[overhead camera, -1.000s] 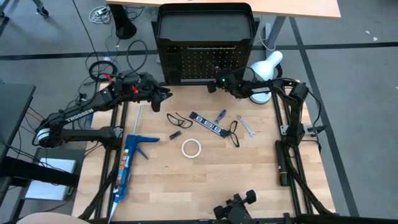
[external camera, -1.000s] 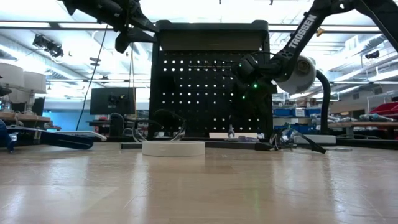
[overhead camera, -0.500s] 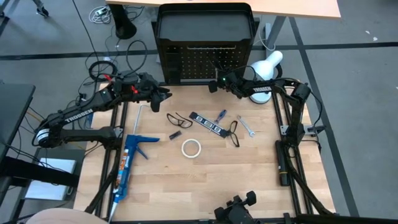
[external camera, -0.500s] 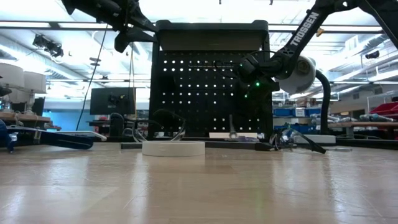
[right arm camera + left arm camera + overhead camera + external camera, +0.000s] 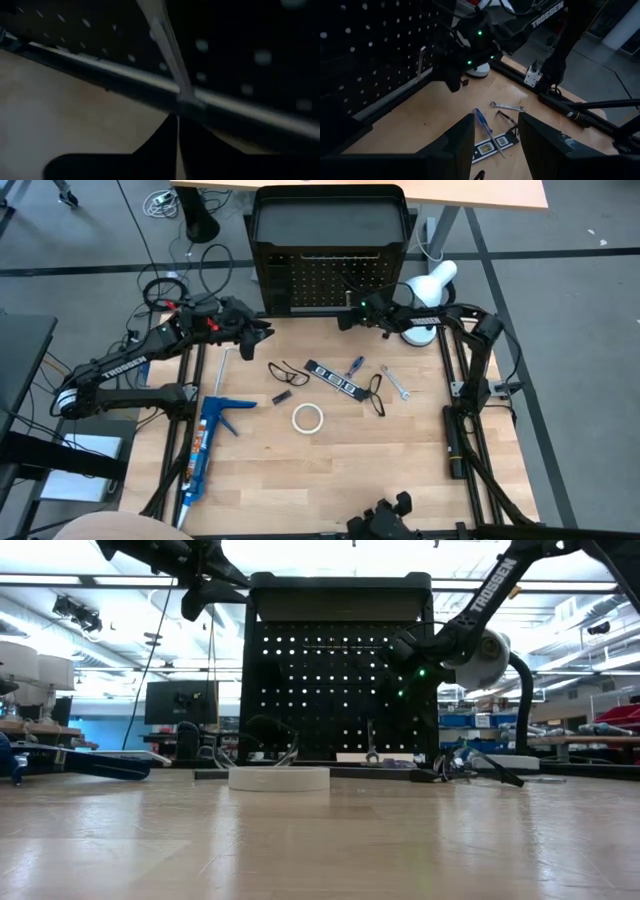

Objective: Hang tools onto peg board
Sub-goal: Unhang the wrench from the peg board

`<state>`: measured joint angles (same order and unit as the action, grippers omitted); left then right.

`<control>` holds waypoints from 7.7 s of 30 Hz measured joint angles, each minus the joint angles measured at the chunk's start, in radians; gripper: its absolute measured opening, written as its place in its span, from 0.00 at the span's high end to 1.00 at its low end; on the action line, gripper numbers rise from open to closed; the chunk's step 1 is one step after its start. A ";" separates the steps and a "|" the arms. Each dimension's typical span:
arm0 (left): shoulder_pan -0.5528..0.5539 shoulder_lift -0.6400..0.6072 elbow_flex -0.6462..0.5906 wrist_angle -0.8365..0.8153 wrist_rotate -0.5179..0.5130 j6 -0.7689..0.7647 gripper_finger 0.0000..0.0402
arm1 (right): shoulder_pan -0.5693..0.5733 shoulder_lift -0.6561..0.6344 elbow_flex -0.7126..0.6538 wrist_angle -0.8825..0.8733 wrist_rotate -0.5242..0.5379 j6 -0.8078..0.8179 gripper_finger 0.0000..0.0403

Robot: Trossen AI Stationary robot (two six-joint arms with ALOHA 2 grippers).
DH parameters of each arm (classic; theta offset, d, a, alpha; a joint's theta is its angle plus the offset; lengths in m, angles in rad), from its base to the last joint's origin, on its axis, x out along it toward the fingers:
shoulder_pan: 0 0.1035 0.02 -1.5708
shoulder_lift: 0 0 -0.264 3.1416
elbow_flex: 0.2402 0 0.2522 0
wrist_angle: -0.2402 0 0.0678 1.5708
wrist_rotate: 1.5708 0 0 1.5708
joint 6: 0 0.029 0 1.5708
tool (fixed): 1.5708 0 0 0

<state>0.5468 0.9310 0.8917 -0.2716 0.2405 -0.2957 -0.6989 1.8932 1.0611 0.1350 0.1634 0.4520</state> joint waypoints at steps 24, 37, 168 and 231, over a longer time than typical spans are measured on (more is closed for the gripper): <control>0.000 -0.010 0.000 -0.012 0.020 -0.022 0.61 | 0.247 -0.119 -0.001 0.163 0.364 -0.737 0.75; 0.000 -0.015 0.000 -0.011 0.034 -0.043 0.61 | 0.116 -0.162 0.246 -0.166 0.128 -0.770 0.70; 0.000 -0.024 0.001 0.020 0.041 -0.048 0.61 | 0.318 -0.079 0.292 -0.614 0.101 -0.311 0.71; 0.001 -0.056 0.000 -0.055 0.049 -0.002 0.61 | 0.075 0.118 0.200 -0.084 0.350 -0.010 0.57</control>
<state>0.5476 0.8749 0.8917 -0.3270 0.2893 -0.2972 -0.6243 2.0109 1.2610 0.0509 0.5130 0.4423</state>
